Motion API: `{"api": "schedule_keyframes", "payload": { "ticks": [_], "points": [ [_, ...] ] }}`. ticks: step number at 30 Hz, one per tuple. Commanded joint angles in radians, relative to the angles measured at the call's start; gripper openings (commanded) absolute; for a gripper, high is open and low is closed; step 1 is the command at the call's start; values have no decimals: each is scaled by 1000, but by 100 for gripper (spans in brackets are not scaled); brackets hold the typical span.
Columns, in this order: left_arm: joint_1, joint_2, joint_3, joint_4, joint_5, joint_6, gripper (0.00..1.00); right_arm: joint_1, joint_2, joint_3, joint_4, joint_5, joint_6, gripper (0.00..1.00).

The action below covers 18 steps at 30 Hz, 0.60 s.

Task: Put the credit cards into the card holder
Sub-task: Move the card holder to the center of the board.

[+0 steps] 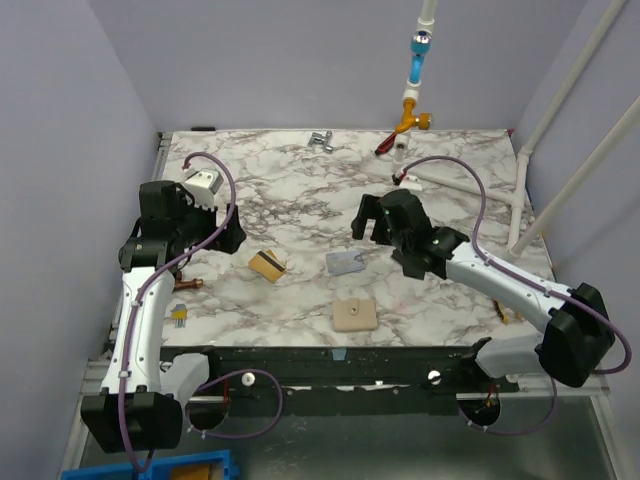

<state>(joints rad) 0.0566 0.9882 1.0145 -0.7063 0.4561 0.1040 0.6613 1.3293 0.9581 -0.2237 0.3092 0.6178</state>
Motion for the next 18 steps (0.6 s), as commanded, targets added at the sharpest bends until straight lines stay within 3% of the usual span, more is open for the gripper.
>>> {"api": "schedule_keyframes", "payload": {
  "ticks": [1,9,18],
  "points": [
    [-7,-8,10,-33,88,19,98,114,5,34,-114,174,-11,100],
    [-53,1,-20,-82,123,118,99,190,-30,-97,-97,106,-25,100],
    [-294,-37,-141,2,57,137,98,246,-56,-243,-111,57,26,100]
  ]
}}
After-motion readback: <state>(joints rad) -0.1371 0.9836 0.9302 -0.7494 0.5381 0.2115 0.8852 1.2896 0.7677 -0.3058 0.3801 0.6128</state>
